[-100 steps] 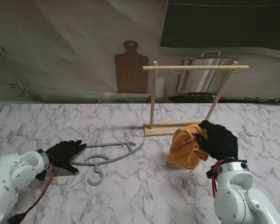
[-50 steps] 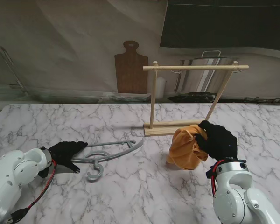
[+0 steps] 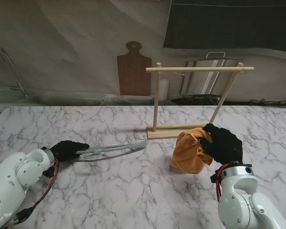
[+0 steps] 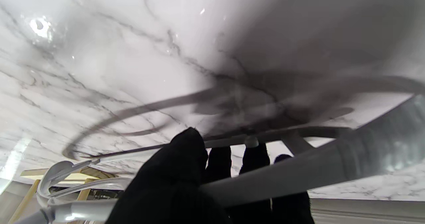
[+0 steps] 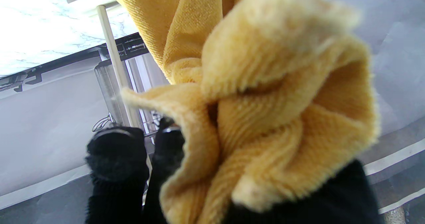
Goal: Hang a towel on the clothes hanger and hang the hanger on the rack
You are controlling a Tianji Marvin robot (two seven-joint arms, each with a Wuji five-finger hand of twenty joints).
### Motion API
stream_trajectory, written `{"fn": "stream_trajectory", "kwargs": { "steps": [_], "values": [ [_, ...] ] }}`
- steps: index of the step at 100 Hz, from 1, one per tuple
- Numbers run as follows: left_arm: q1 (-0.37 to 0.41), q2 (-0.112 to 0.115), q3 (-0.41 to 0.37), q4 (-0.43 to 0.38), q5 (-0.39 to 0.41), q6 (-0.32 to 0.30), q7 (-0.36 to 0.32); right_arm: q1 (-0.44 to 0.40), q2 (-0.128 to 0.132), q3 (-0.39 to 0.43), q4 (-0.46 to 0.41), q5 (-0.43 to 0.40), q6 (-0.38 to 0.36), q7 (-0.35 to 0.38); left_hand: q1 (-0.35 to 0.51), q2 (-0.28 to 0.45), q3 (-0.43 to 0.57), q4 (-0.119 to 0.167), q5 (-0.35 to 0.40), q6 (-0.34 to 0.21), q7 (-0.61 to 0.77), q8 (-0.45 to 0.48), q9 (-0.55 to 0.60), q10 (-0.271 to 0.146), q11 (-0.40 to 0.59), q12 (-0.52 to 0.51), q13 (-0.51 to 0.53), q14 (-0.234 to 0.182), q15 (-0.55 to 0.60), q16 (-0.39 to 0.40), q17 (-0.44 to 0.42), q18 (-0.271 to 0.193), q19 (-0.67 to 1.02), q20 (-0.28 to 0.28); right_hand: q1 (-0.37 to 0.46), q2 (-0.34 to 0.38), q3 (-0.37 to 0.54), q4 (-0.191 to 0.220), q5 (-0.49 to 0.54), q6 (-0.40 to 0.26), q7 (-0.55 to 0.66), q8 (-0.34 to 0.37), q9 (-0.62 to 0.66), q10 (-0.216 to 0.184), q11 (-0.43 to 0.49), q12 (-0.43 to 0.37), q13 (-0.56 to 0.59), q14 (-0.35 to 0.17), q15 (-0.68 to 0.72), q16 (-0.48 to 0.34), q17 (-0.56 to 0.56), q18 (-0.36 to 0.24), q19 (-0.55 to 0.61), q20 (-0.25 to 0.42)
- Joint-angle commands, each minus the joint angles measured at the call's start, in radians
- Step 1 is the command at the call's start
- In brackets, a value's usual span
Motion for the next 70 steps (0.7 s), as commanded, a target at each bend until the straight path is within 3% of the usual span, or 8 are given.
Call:
{"fn": "stream_trajectory", "kwargs": {
  "steps": [1,10,23,34,47,50,57,70],
  "values": [
    [0.025,-0.010,0.007,0.031,0.003,-0.007,-0.002,-0.006,-0.003,-0.001,0.002,0.002,0.001,-0.002,0.079,0.068,0.054,-0.028,0.068,-0.040,0.095,0.101,0.115,-0.037,0.122,0.062,0.159,-0.058,0.166,0.105,0.018,-0.012,0.524,0.009,0.098,0.076,0.048,0.053,0.003,-0.053,0.061,0.012,0.063,-0.075,0.132,0.015,0.030,-0.058,0.055,0.024,0.001,0.022,0.059,-0.005],
    [0.036,-0.017,-0.008,0.025,0.010,-0.024,0.057,-0.008,-0.003,-0.001,0.001,0.002,0.002,-0.002,0.078,0.053,0.039,-0.043,0.121,-0.071,0.169,0.245,0.188,-0.039,0.176,0.104,0.209,-0.022,0.217,0.160,0.041,0.032,0.579,0.028,0.098,0.076,0.048,0.053,0.003,-0.053,0.061,0.011,0.062,-0.075,0.132,0.015,0.030,-0.058,0.056,0.024,0.001,0.022,0.059,-0.005],
    [0.060,-0.025,-0.038,-0.014,0.006,-0.030,0.082,-0.010,-0.003,0.002,0.000,0.000,0.001,-0.005,0.078,0.065,-0.084,-0.033,0.127,-0.062,0.294,0.358,0.218,-0.005,0.283,0.336,0.194,0.079,0.358,0.355,0.007,0.148,0.709,0.128,0.098,0.076,0.048,0.053,0.006,-0.055,0.063,0.012,0.063,-0.074,0.132,0.015,0.030,-0.059,0.058,0.024,0.002,0.022,0.060,-0.005],
    [0.074,-0.027,-0.058,-0.050,0.002,-0.036,0.073,-0.014,-0.003,0.005,-0.003,0.000,-0.002,-0.008,0.079,0.096,-0.171,-0.025,0.128,-0.066,0.365,0.405,0.231,-0.012,0.377,0.435,0.207,0.076,0.475,0.512,0.025,0.169,0.819,0.255,0.098,0.077,0.047,0.053,0.008,-0.057,0.066,0.014,0.064,-0.074,0.133,0.016,0.030,-0.061,0.060,0.025,0.003,0.021,0.062,-0.005],
    [0.084,-0.030,-0.075,-0.085,0.022,-0.046,0.089,-0.019,-0.004,0.009,-0.006,0.000,-0.005,-0.009,0.079,0.105,-0.214,-0.021,0.142,-0.062,0.403,0.413,0.262,-0.034,0.527,0.474,0.254,0.081,0.657,0.665,0.125,0.183,1.020,0.413,0.099,0.077,0.047,0.053,0.008,-0.058,0.067,0.015,0.065,-0.073,0.134,0.016,0.030,-0.061,0.062,0.025,0.004,0.019,0.063,-0.004],
    [0.086,-0.030,-0.078,-0.092,0.029,-0.048,0.093,-0.020,-0.004,0.009,-0.006,0.000,-0.005,-0.009,0.078,0.108,-0.223,-0.020,0.143,-0.062,0.406,0.411,0.269,-0.039,0.546,0.483,0.262,0.080,0.682,0.682,0.160,0.175,1.064,0.436,0.100,0.077,0.046,0.053,0.008,-0.058,0.067,0.015,0.065,-0.074,0.133,0.016,0.030,-0.061,0.062,0.025,0.004,0.019,0.064,-0.004],
    [0.085,-0.031,-0.081,-0.099,0.052,-0.056,0.120,-0.022,-0.004,0.011,-0.007,-0.001,-0.006,-0.009,0.078,0.116,-0.255,-0.018,0.151,-0.056,0.425,0.415,0.302,-0.050,0.620,0.525,0.310,0.084,0.789,0.736,0.300,0.105,1.219,0.466,0.099,0.078,0.046,0.053,0.009,-0.058,0.068,0.015,0.065,-0.074,0.133,0.016,0.030,-0.061,0.063,0.025,0.004,0.019,0.064,-0.004],
    [0.086,-0.033,-0.085,-0.113,0.085,-0.062,0.164,-0.024,-0.004,0.013,-0.007,-0.001,-0.008,-0.010,0.025,0.109,-0.262,-0.017,0.171,-0.047,0.468,0.416,0.362,-0.061,0.721,0.590,0.416,0.080,0.968,0.772,0.493,0.008,1.466,0.351,0.100,0.077,0.045,0.053,0.010,-0.059,0.069,0.015,0.066,-0.077,0.134,0.017,0.030,-0.060,0.063,0.025,0.004,0.019,0.064,-0.004]
  ]
}}
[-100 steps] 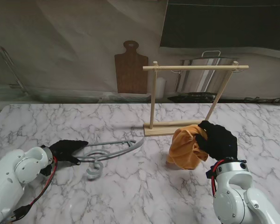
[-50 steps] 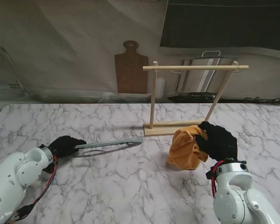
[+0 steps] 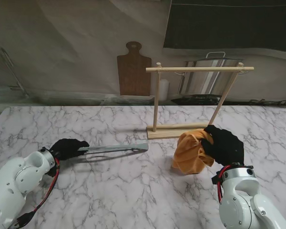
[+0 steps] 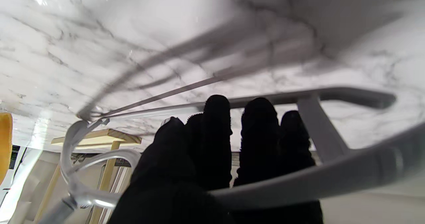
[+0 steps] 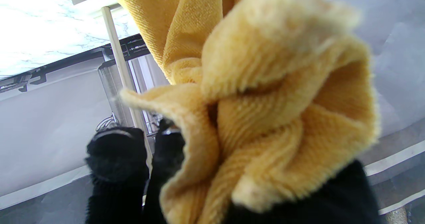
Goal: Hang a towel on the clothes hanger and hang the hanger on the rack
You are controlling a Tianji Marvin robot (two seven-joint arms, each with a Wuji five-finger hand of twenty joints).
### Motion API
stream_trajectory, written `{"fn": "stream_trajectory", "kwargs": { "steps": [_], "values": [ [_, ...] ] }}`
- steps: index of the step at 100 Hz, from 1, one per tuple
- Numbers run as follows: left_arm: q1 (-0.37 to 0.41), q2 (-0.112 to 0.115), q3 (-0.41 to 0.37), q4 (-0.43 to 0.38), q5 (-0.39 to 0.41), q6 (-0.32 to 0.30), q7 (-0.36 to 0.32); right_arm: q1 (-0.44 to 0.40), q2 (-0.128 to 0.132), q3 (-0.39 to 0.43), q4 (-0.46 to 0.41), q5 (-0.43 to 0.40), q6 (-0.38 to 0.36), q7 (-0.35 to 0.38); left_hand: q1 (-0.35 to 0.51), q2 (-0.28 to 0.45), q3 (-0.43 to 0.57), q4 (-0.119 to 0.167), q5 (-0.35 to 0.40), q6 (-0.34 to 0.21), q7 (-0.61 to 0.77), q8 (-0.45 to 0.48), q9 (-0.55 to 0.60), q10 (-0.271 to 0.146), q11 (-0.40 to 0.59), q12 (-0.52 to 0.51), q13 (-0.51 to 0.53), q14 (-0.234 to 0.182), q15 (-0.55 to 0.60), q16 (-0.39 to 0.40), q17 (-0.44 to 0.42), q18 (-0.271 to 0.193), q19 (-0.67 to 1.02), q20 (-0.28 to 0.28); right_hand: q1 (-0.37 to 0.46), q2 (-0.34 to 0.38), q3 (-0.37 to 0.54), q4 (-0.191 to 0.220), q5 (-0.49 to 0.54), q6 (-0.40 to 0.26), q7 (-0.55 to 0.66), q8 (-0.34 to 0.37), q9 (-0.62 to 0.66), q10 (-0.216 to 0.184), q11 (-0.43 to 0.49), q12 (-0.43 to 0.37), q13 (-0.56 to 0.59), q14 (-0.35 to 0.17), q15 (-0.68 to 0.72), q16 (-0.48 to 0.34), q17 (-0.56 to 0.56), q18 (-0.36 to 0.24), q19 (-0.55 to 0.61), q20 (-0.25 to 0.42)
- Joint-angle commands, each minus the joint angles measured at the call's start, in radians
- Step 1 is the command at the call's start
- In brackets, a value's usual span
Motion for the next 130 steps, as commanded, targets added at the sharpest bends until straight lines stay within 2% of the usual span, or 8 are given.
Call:
{"fn": "stream_trajectory", "kwargs": {
  "steps": [1,15,35,39,42,76,116,130],
  "values": [
    [-0.003,-0.006,-0.003,-0.020,0.010,-0.005,0.003,-0.007,-0.002,0.002,-0.005,-0.001,-0.001,-0.002,0.020,0.072,-0.013,0.004,0.032,0.006,0.039,0.013,0.055,-0.018,0.063,0.038,0.058,0.015,0.094,0.028,0.101,-0.072,1.480,-0.040,0.100,0.078,0.045,0.053,0.010,-0.059,0.068,0.015,0.066,-0.077,0.128,0.017,0.030,-0.060,0.053,0.025,0.004,0.018,0.059,-0.004],
    [-0.001,-0.014,-0.006,-0.031,0.016,0.002,0.056,-0.011,-0.002,0.004,-0.007,-0.003,-0.002,-0.003,-0.074,0.100,-0.016,-0.001,0.082,0.034,0.091,0.050,0.141,-0.084,0.193,0.082,0.209,-0.013,0.290,-0.008,0.300,-0.166,1.691,-0.176,0.099,0.078,0.044,0.053,0.012,-0.060,0.069,0.015,0.067,-0.077,0.128,0.018,0.030,-0.060,0.053,0.025,0.004,0.018,0.059,-0.004],
    [0.004,-0.028,0.002,-0.059,-0.073,0.036,0.035,-0.016,-0.003,0.009,-0.013,-0.006,-0.007,-0.008,-0.134,0.178,-0.025,-0.001,0.131,0.089,0.182,0.082,0.228,-0.122,0.324,0.108,0.332,-0.042,0.441,-0.050,0.452,-0.174,1.831,-0.236,0.099,0.078,0.044,0.054,0.014,-0.063,0.070,0.015,0.068,-0.076,0.128,0.020,0.030,-0.061,0.054,0.025,0.003,0.020,0.060,-0.004],
    [0.004,-0.030,0.005,-0.067,-0.102,0.044,0.020,-0.019,-0.003,0.010,-0.016,-0.005,-0.009,-0.010,-0.133,0.185,-0.025,-0.002,0.129,0.097,0.199,0.089,0.239,-0.137,0.345,0.113,0.347,-0.045,0.461,-0.055,0.458,-0.177,1.855,-0.234,0.099,0.078,0.044,0.054,0.015,-0.063,0.071,0.015,0.068,-0.076,0.128,0.020,0.030,-0.061,0.055,0.025,0.004,0.019,0.060,-0.004],
    [0.006,-0.032,0.007,-0.075,-0.129,0.054,0.000,-0.021,-0.004,0.011,-0.019,-0.005,-0.011,-0.011,-0.129,0.188,-0.025,-0.002,0.128,0.107,0.212,0.098,0.244,-0.099,0.369,0.118,0.361,-0.038,0.482,-0.061,0.460,-0.173,1.881,-0.225,0.100,0.078,0.044,0.054,0.015,-0.064,0.071,0.015,0.068,-0.077,0.128,0.020,0.030,-0.062,0.055,0.025,0.004,0.019,0.060,-0.004],
    [0.040,-0.038,0.019,-0.175,-0.311,0.097,-0.121,-0.062,-0.007,0.032,-0.055,-0.006,-0.042,-0.032,-0.095,0.176,-0.022,0.004,0.139,0.128,0.198,0.099,0.280,-0.099,0.407,0.110,0.404,-0.007,0.533,-0.090,0.468,-0.146,1.912,-0.141,0.100,0.078,0.044,0.054,0.018,-0.063,0.072,0.014,0.071,-0.077,0.128,0.022,0.030,-0.063,0.059,0.026,0.006,0.018,0.063,-0.004],
    [0.232,-0.029,-0.117,-0.371,-0.339,0.048,-0.193,-0.140,-0.013,0.058,-0.112,-0.008,-0.098,-0.078,-0.070,0.149,-0.013,0.012,0.163,0.122,0.152,0.083,0.299,-0.099,0.404,0.101,0.421,-0.003,0.527,-0.105,0.468,-0.136,1.912,-0.125,0.102,0.077,0.042,0.054,0.019,-0.062,0.073,0.013,0.072,-0.075,0.127,0.024,0.030,-0.061,0.062,0.027,0.007,0.019,0.065,-0.004],
    [0.272,-0.031,-0.152,-0.406,-0.352,0.033,-0.189,-0.158,-0.015,0.064,-0.125,-0.013,-0.109,-0.095,-0.037,0.140,-0.006,0.022,0.160,0.112,0.053,0.025,0.301,-0.101,0.403,0.098,0.421,0.005,0.524,-0.107,0.468,-0.136,1.912,-0.124,0.102,0.077,0.042,0.054,0.020,-0.062,0.074,0.013,0.073,-0.075,0.126,0.024,0.029,-0.061,0.062,0.027,0.007,0.019,0.065,-0.004]
  ]
}}
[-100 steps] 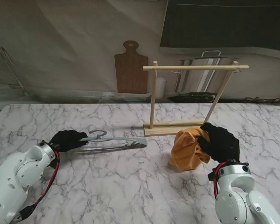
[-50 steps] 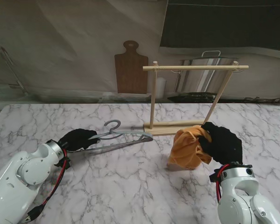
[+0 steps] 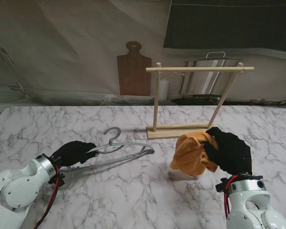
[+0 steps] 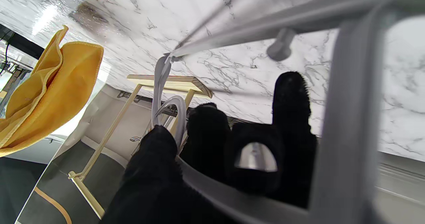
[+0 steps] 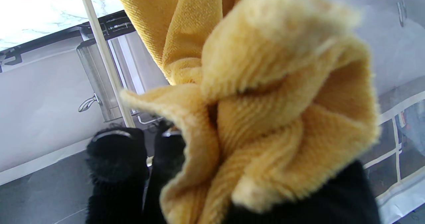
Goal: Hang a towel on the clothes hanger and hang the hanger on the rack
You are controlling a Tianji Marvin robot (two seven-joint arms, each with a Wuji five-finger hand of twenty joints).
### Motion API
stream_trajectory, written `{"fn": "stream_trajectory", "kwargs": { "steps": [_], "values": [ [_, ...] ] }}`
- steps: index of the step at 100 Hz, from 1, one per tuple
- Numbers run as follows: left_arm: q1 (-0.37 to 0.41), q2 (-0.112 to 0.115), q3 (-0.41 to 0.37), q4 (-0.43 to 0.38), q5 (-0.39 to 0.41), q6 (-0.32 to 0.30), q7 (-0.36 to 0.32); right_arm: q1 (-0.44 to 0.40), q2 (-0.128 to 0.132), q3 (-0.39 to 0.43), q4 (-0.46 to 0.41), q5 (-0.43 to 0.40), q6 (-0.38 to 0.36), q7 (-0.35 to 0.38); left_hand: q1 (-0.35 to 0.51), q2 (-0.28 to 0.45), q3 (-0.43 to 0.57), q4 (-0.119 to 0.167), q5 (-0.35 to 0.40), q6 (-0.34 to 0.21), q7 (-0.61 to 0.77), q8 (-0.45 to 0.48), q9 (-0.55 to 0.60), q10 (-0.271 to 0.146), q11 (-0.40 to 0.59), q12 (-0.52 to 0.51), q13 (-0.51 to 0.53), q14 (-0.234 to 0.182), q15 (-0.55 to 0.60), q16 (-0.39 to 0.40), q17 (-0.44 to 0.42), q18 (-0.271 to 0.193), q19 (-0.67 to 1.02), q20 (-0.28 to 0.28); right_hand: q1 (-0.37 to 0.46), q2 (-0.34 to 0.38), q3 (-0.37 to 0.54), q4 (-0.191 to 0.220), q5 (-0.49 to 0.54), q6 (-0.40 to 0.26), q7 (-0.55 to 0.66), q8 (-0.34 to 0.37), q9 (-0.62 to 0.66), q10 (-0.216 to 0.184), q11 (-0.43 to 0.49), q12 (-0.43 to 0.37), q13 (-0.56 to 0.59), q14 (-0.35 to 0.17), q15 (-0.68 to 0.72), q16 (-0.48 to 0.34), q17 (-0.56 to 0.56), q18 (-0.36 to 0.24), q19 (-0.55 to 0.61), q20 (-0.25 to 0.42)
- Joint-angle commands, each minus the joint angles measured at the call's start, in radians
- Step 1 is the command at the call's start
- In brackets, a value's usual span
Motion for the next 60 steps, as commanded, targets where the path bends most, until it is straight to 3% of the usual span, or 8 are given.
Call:
{"fn": "stream_trajectory", "kwargs": {
  "steps": [1,16,32,40,60],
  "values": [
    [0.011,0.002,-0.004,-0.014,-0.006,-0.007,-0.004,-0.014,-0.003,0.003,-0.015,-0.006,-0.004,-0.009,0.072,0.053,0.015,0.031,0.023,0.018,-0.050,-0.032,0.028,-0.037,0.033,-0.009,0.040,0.107,0.054,-0.009,0.047,-0.082,1.953,0.022,0.102,0.077,0.042,0.054,0.020,-0.062,0.073,0.013,0.073,-0.075,0.122,0.023,0.029,-0.060,0.052,0.027,0.007,0.019,0.061,-0.004],
    [0.008,-0.005,0.000,-0.015,-0.040,-0.004,0.018,-0.028,-0.005,0.011,-0.025,-0.011,-0.010,-0.022,0.091,0.049,0.019,0.041,0.018,0.007,-0.100,-0.061,0.027,-0.048,0.025,-0.012,0.040,0.113,0.048,-0.010,0.046,-0.079,1.953,0.020,0.102,0.077,0.042,0.054,0.021,-0.064,0.074,0.013,0.074,-0.076,0.121,0.023,0.029,-0.060,0.053,0.027,0.008,0.019,0.062,-0.004],
    [-0.052,-0.015,0.054,0.032,-0.048,-0.006,0.074,-0.040,-0.007,0.024,-0.032,-0.012,-0.014,-0.033,0.082,0.058,0.015,0.043,-0.007,0.001,-0.041,0.045,0.000,-0.080,0.008,-0.006,0.001,0.097,0.007,-0.004,0.036,-0.057,1.911,-0.036,0.102,0.077,0.041,0.055,0.022,-0.063,0.074,0.013,0.075,-0.074,0.121,0.024,0.029,-0.060,0.054,0.027,0.009,0.019,0.062,-0.005],
    [-0.091,-0.018,0.092,0.057,-0.063,0.005,0.079,-0.044,-0.008,0.030,-0.033,-0.012,-0.016,-0.035,0.089,0.059,0.015,0.041,-0.024,-0.002,-0.029,0.076,-0.024,-0.066,-0.040,-0.013,-0.037,0.116,-0.035,0.005,0.031,-0.044,1.864,-0.068,0.102,0.077,0.041,0.055,0.023,-0.065,0.075,0.013,0.075,-0.075,0.121,0.024,0.029,-0.060,0.054,0.027,0.009,0.019,0.062,-0.005],
    [-0.198,-0.031,0.209,0.131,-0.150,0.041,0.099,-0.050,-0.011,0.036,-0.028,-0.004,-0.019,-0.050,0.093,0.059,0.014,0.037,-0.031,-0.006,-0.029,0.082,-0.033,-0.056,-0.064,-0.015,-0.046,0.123,-0.047,0.013,0.030,-0.042,1.858,-0.076,0.102,0.076,0.041,0.055,0.024,-0.065,0.075,0.012,0.076,-0.074,0.120,0.025,0.029,-0.060,0.055,0.028,0.008,0.019,0.063,-0.005]
  ]
}}
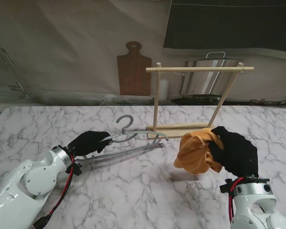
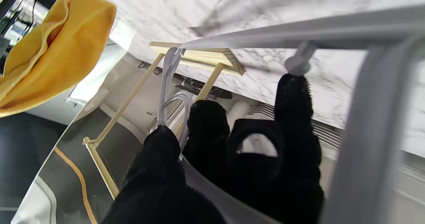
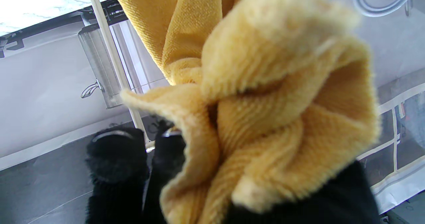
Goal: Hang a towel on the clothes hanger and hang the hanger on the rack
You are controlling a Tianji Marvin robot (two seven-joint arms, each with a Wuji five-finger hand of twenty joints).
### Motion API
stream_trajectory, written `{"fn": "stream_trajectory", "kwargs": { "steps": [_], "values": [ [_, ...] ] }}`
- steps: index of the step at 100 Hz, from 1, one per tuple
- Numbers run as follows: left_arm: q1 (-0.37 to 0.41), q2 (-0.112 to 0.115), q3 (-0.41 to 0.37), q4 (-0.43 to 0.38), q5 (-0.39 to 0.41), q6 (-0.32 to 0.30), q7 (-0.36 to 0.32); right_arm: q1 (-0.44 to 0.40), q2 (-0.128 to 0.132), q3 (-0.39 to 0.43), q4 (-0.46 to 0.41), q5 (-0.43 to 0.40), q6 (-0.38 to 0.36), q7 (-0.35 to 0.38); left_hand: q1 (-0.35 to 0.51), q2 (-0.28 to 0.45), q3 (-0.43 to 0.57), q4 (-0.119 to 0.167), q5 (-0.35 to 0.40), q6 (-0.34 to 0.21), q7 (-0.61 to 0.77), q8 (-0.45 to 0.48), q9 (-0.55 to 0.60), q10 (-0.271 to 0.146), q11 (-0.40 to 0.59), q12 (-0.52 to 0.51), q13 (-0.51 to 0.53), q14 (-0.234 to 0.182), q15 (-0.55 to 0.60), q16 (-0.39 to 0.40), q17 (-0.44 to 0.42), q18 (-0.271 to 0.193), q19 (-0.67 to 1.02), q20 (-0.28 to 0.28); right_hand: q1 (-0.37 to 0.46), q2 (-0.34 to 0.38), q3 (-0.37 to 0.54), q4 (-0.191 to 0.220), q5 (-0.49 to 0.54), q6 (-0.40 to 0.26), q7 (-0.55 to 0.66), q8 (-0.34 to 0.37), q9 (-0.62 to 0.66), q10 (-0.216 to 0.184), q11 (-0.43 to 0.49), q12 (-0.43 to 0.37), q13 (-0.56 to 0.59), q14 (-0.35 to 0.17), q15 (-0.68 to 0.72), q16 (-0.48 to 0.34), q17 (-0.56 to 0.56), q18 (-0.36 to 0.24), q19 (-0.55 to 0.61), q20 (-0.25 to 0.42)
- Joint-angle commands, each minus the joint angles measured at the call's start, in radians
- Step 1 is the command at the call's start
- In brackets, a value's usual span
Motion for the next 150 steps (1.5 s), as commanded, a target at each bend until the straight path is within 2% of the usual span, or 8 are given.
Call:
{"fn": "stream_trajectory", "kwargs": {
  "steps": [1,37,65,81,92,108,124,150],
  "values": [
    [-0.036,-0.023,0.029,0.014,-0.016,0.013,-0.008,-0.010,-0.004,0.004,-0.001,0.003,-0.003,-0.009,0.069,0.060,0.014,0.032,-0.018,-0.007,0.025,0.018,-0.010,-0.049,-0.001,-0.005,-0.019,0.109,0.009,0.013,0.032,-0.060,1.858,-0.014,0.103,0.076,0.041,0.054,0.024,-0.065,0.075,0.012,0.076,-0.074,0.120,0.024,0.029,-0.060,0.054,0.028,0.008,0.019,0.061,-0.005],
    [-0.201,-0.054,0.234,0.110,-0.168,0.100,0.003,-0.059,-0.011,0.016,-0.021,0.014,-0.063,-0.063,0.069,0.060,0.013,0.030,-0.017,-0.005,0.023,0.017,-0.009,-0.044,-0.003,0.004,-0.023,0.111,0.013,0.027,0.026,-0.055,1.858,-0.018,0.105,0.074,0.041,0.054,0.031,-0.067,0.078,0.014,0.077,-0.072,0.117,0.025,0.029,-0.056,0.055,0.028,0.010,0.023,0.063,-0.004],
    [-0.308,-0.103,0.386,0.192,-0.276,0.154,0.071,-0.068,-0.010,0.004,-0.040,0.027,-0.105,-0.065,0.068,0.060,0.014,0.031,-0.016,-0.004,0.024,0.014,-0.008,-0.041,-0.002,0.009,-0.023,0.112,0.014,0.031,0.025,-0.053,1.862,-0.020,0.108,0.070,0.043,0.054,0.035,-0.064,0.080,0.014,0.086,-0.069,0.111,0.020,0.029,-0.057,0.062,0.031,0.021,0.024,0.066,-0.005],
    [-0.343,-0.124,0.436,0.200,-0.314,0.162,0.099,-0.036,-0.005,-0.020,-0.028,0.038,-0.099,-0.031,0.069,0.058,0.015,0.032,-0.014,-0.004,0.024,0.012,-0.006,-0.039,-0.001,0.011,-0.021,0.113,0.016,0.033,0.027,-0.052,1.865,-0.020,0.109,0.070,0.042,0.054,0.035,-0.064,0.080,0.014,0.088,-0.069,0.108,0.018,0.029,-0.056,0.063,0.032,0.022,0.026,0.066,-0.006],
    [-0.374,-0.129,0.478,0.218,-0.295,0.147,0.105,-0.003,-0.003,-0.036,-0.016,0.048,-0.087,-0.011,0.067,0.060,0.015,0.032,-0.014,-0.005,0.025,0.011,-0.004,-0.043,0.001,0.012,-0.019,0.108,0.017,0.034,0.027,-0.053,1.866,-0.021,0.108,0.071,0.042,0.054,0.035,-0.063,0.080,0.014,0.088,-0.070,0.108,0.018,0.029,-0.057,0.063,0.033,0.022,0.027,0.066,-0.006],
    [-0.403,-0.146,0.530,0.250,-0.344,0.144,0.103,0.053,-0.002,-0.048,0.004,0.064,-0.065,0.009,0.067,0.057,0.014,0.032,-0.012,-0.004,0.025,0.009,-0.002,-0.041,0.004,0.015,-0.016,0.106,0.021,0.034,0.031,-0.054,1.869,-0.022,0.107,0.072,0.042,0.054,0.034,-0.067,0.080,0.015,0.087,-0.071,0.109,0.018,0.029,-0.056,0.063,0.033,0.023,0.027,0.067,-0.007],
    [-0.405,-0.155,0.551,0.259,-0.390,0.147,0.095,0.110,-0.006,-0.051,0.038,0.072,-0.071,-0.019,0.068,0.055,0.015,0.033,-0.008,0.001,0.026,0.008,0.002,-0.038,0.008,0.016,-0.010,0.106,0.025,0.035,0.033,-0.053,1.874,-0.021,0.105,0.073,0.044,0.053,0.039,-0.075,0.084,0.018,0.087,-0.072,0.110,0.018,0.029,-0.055,0.064,0.033,0.023,0.027,0.067,-0.008],
    [-0.402,-0.151,0.562,0.267,-0.436,0.144,0.051,0.180,-0.011,-0.052,0.090,0.069,-0.086,-0.059,0.069,0.049,0.016,0.034,-0.001,0.004,0.025,0.006,0.008,-0.035,0.014,0.019,-0.004,0.107,0.032,0.034,0.034,-0.051,1.886,-0.019,0.097,0.080,0.048,0.050,0.041,-0.091,0.085,0.023,0.081,-0.081,0.111,0.020,0.028,-0.052,0.062,0.033,0.012,0.028,0.065,-0.008]
  ]
}}
